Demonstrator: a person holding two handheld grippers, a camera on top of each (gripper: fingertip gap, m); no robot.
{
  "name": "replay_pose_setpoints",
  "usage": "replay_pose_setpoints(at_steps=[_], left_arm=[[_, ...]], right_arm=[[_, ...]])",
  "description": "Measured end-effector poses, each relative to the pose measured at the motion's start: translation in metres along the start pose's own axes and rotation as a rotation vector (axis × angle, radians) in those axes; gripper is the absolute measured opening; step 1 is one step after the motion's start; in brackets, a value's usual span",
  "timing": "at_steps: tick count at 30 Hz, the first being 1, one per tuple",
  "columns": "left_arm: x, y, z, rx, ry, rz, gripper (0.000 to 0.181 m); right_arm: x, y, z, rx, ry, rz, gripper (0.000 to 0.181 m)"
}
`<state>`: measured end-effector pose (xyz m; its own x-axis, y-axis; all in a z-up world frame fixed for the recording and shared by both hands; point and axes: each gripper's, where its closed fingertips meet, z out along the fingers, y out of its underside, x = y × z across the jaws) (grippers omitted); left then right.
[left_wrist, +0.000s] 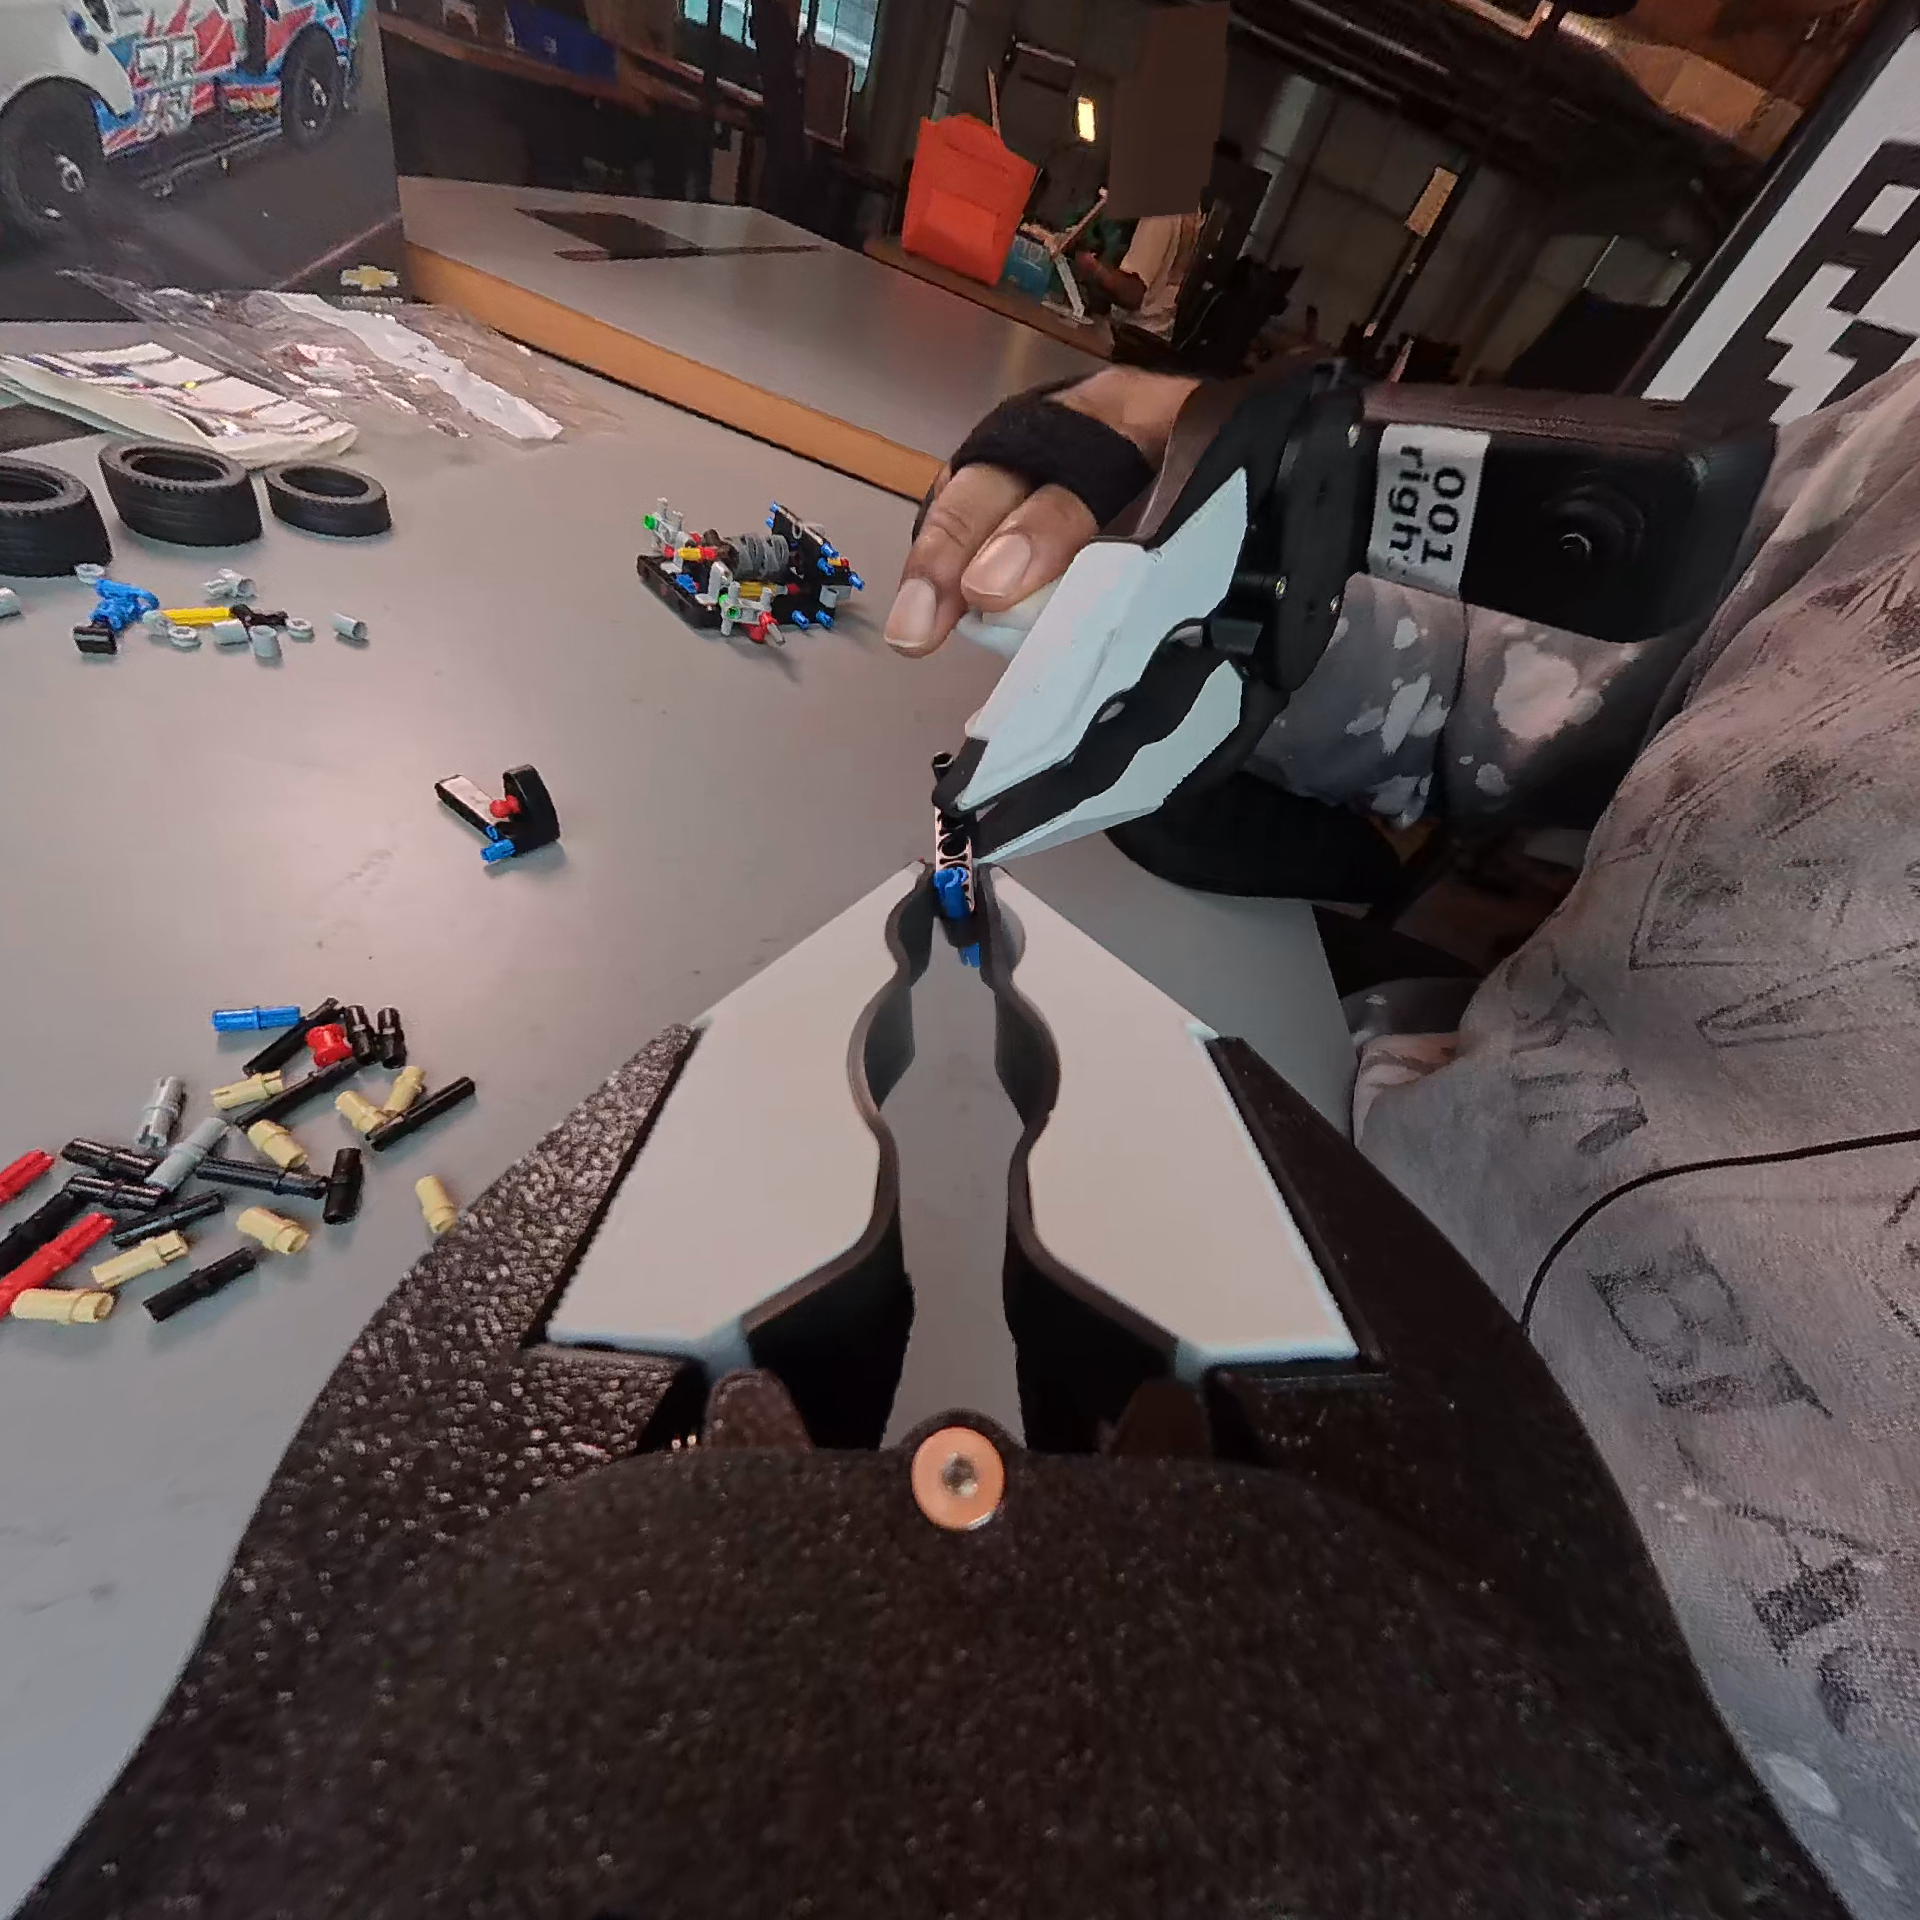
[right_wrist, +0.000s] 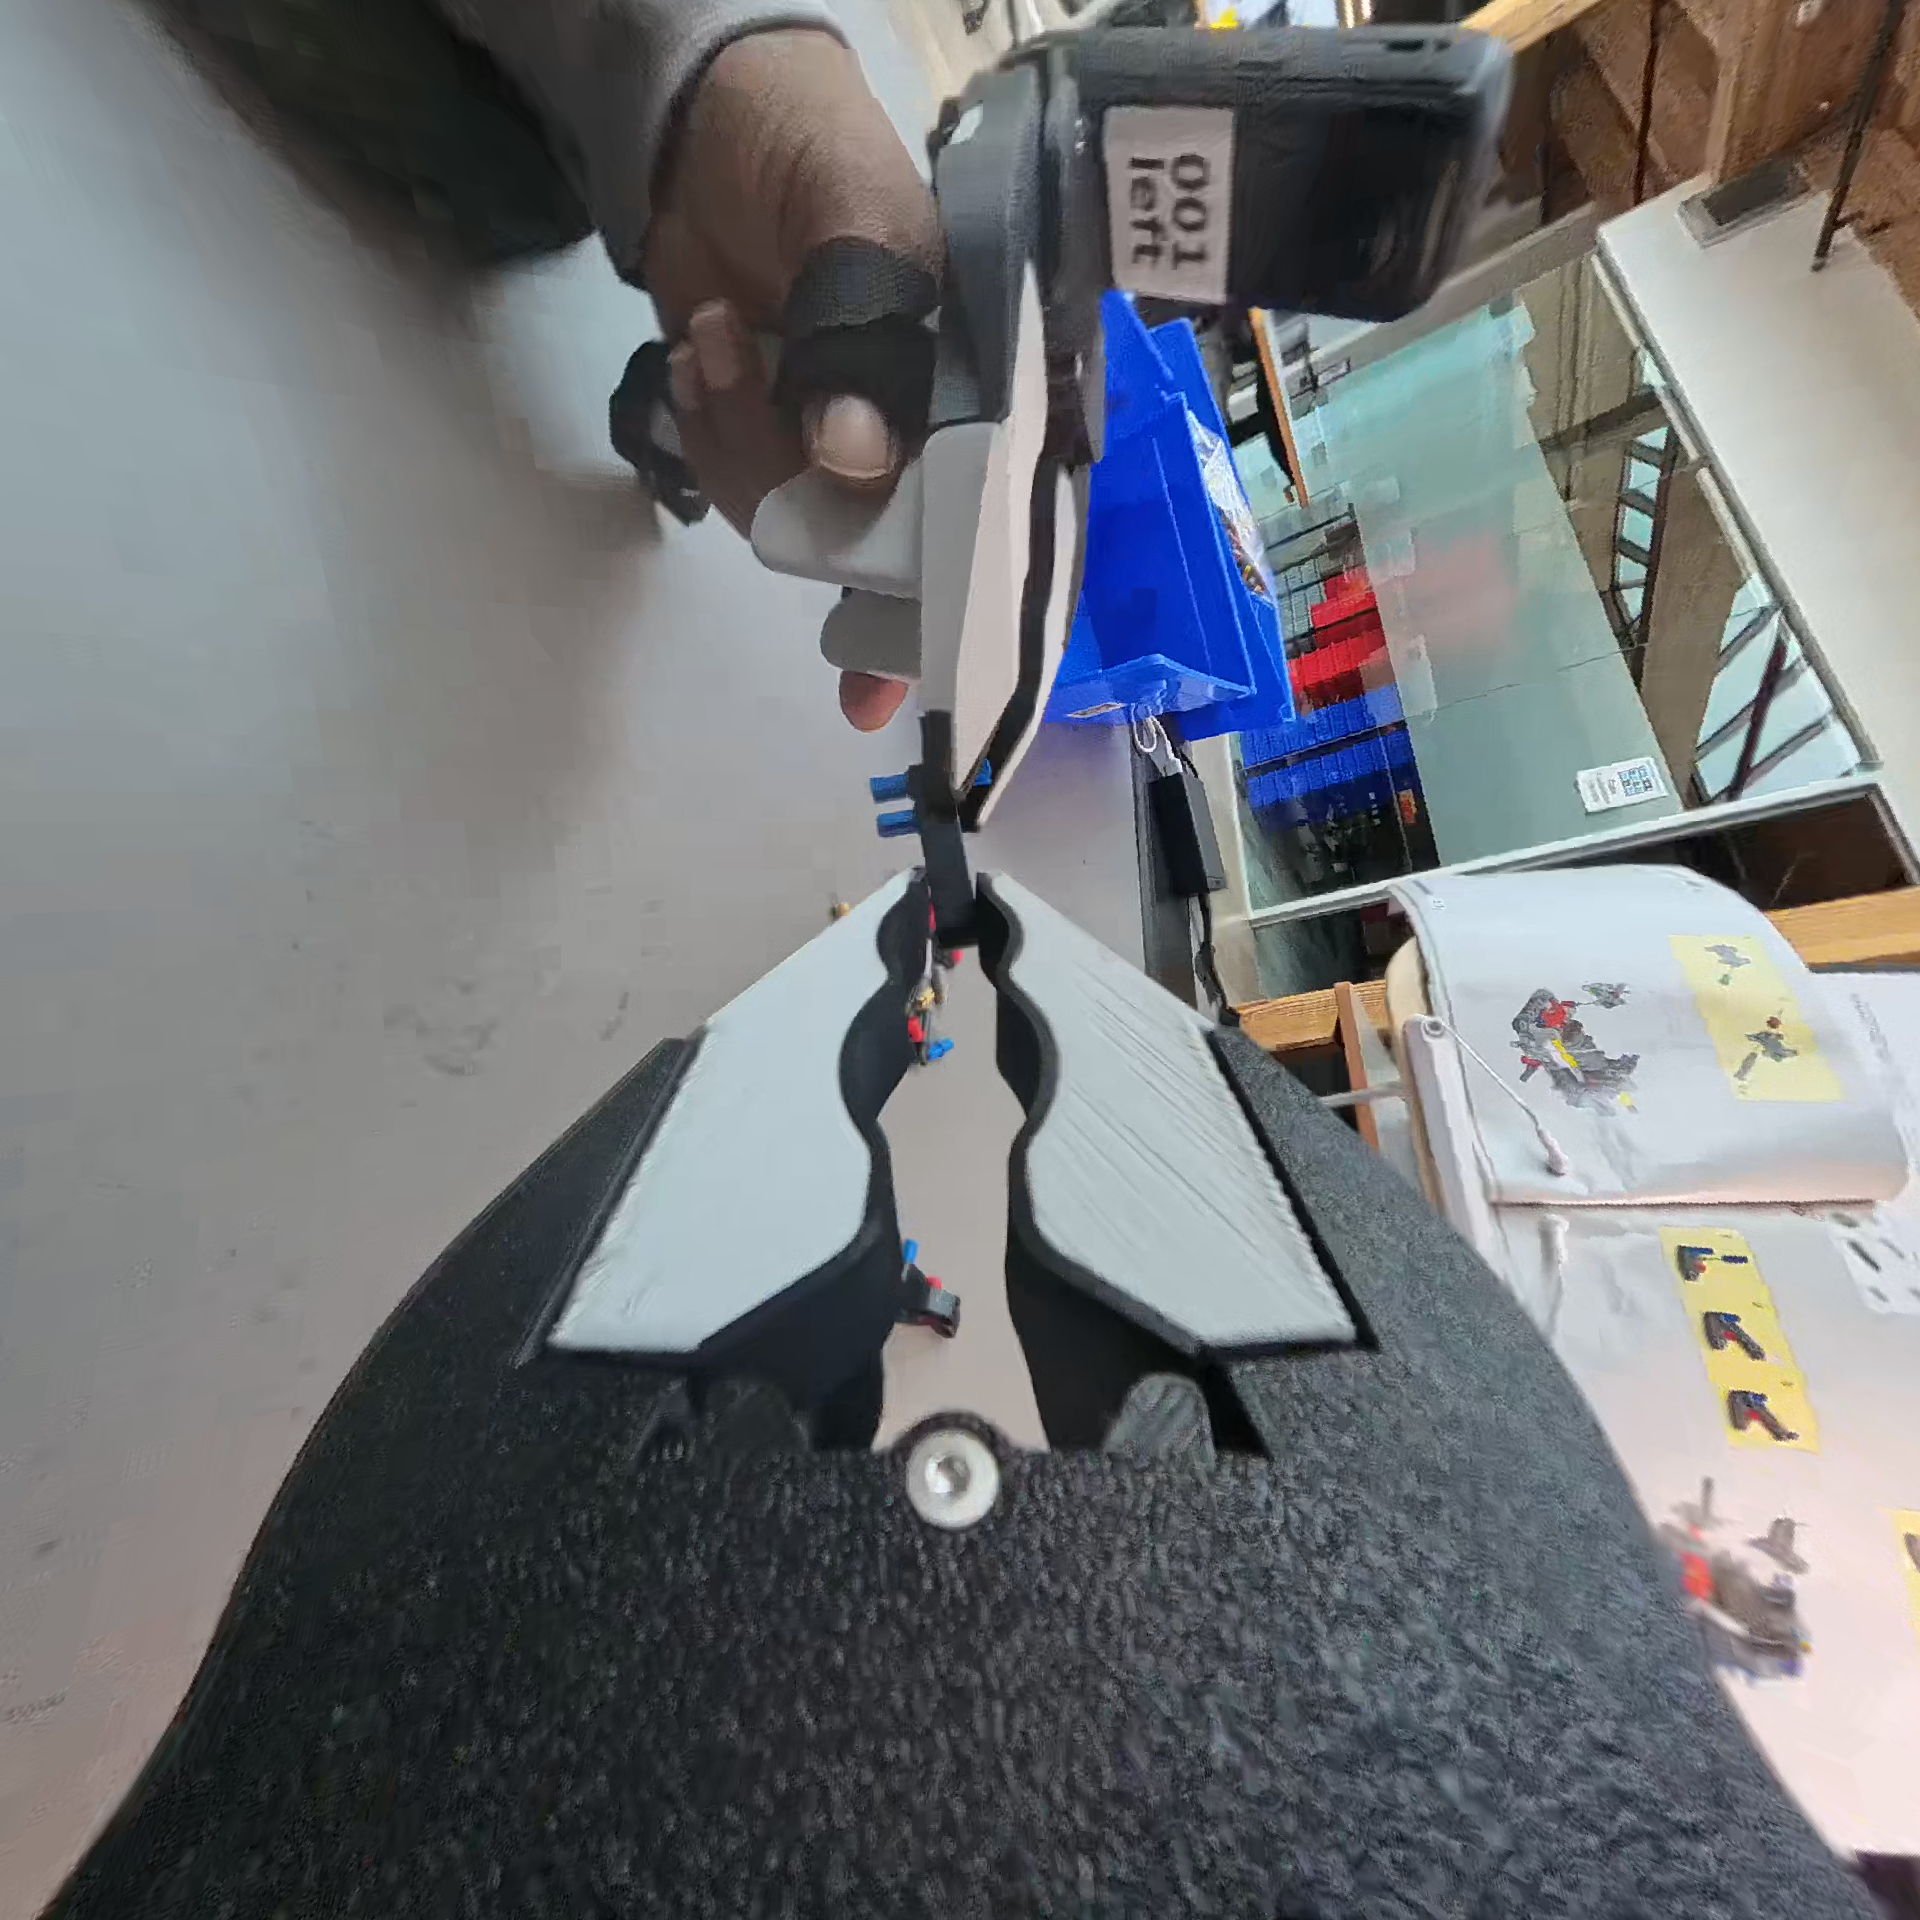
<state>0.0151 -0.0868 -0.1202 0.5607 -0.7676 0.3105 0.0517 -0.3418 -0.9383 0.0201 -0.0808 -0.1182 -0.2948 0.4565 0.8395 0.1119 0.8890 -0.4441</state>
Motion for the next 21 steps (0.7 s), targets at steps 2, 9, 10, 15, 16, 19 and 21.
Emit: replay_pose_setpoints(at_steps=[2,9,10,15,16,19,21], left_arm=[[0.000,-0.014,-0.004,0.090,0.010,-0.021,0.007],[-0.004,-0.043,-0.017,0.328,0.024,-0.102,0.006],[-0.004,-0.047,-0.019,0.366,0.040,-0.131,0.006],[-0.001,-0.058,-0.016,0.474,0.122,-0.227,0.005],[0.000,-0.057,-0.014,0.474,0.132,-0.234,0.005],[0.001,-0.057,-0.015,0.469,0.149,-0.240,0.005],[0.002,-0.056,-0.015,0.458,0.173,-0.265,0.005]], right_arm=[[0.013,-0.008,-0.005,0.118,0.019,0.282,0.012],[0.052,-0.022,-0.020,0.513,-0.025,1.042,0.040],[0.056,-0.015,-0.018,0.501,-0.010,1.095,0.039],[0.053,-0.017,0.003,0.529,-0.100,1.335,0.032],[0.055,-0.019,0.004,0.553,-0.101,1.351,0.017],[0.054,-0.023,0.002,0.580,-0.172,1.380,0.007],[0.053,-0.021,0.001,0.599,-0.231,1.449,0.007]])
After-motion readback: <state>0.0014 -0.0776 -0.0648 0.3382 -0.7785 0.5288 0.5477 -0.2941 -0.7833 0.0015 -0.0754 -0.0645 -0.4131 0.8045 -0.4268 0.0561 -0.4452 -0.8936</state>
